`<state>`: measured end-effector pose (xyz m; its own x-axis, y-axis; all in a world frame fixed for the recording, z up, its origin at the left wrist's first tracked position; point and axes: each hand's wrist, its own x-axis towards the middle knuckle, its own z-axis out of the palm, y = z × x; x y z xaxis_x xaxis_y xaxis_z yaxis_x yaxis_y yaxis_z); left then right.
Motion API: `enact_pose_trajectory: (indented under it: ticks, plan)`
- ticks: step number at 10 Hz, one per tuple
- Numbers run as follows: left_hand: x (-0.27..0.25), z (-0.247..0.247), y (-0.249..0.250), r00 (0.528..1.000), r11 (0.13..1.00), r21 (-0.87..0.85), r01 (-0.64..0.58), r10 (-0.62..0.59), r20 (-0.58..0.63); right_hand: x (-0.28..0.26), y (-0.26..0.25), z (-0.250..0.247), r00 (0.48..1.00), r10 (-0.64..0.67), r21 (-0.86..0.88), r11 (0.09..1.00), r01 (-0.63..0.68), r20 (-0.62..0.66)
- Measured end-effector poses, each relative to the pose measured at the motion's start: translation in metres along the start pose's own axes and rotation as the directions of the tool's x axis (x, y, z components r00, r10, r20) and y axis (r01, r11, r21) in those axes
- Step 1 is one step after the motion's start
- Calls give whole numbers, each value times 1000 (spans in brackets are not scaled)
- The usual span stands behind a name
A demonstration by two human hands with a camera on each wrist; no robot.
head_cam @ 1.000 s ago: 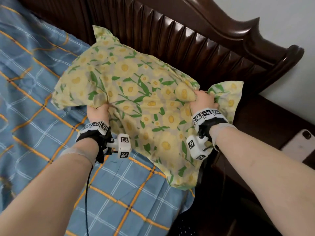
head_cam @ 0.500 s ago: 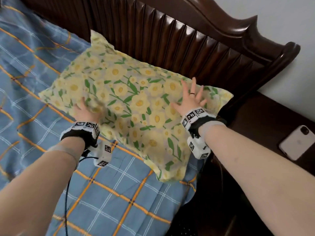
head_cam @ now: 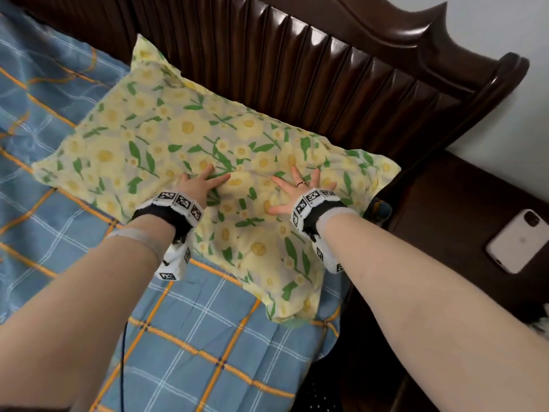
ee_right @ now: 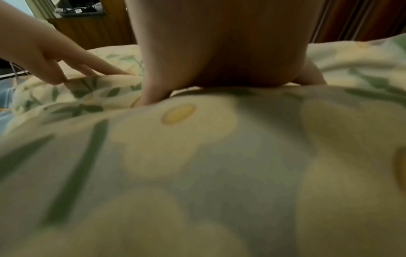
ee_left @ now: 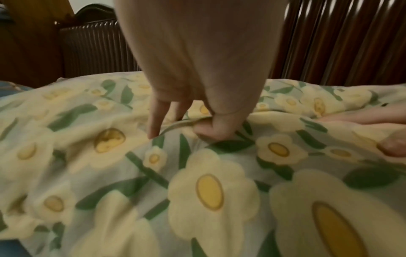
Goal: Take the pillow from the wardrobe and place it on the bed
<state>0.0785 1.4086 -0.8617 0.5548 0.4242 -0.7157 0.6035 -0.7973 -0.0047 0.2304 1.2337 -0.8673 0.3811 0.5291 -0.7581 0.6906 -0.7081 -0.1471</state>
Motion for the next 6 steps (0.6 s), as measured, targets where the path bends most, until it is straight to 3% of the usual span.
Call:
enact_pose_trajectory:
  ticks: [1,2,3,4,5,6]
  plan:
    - [-14,-13,0,978,990,-139,9,-38,-204,-14,-10,-7,997,10,40,999,-6,-83]
    - [-22,-7,4,989,991,-136,13,-32,-141,-31,-14,6,983,81,153,987,-56,-162]
    - [-14,8,7,998,999,12,-32,31,55,-28,-4,29,990,120,139,984,-109,-77]
    - [-17,8,7,1000,1000,-26,-11,11,28,-21,2,28,994,104,149,984,-99,-29]
    - [-36,9,10,996,998,-54,18,-22,-88,-27,5,14,998,55,212,976,-48,-28]
    - [-61,5,5,986,998,-70,-6,-6,-167,-52,6,-11,949,36,502,855,133,-313]
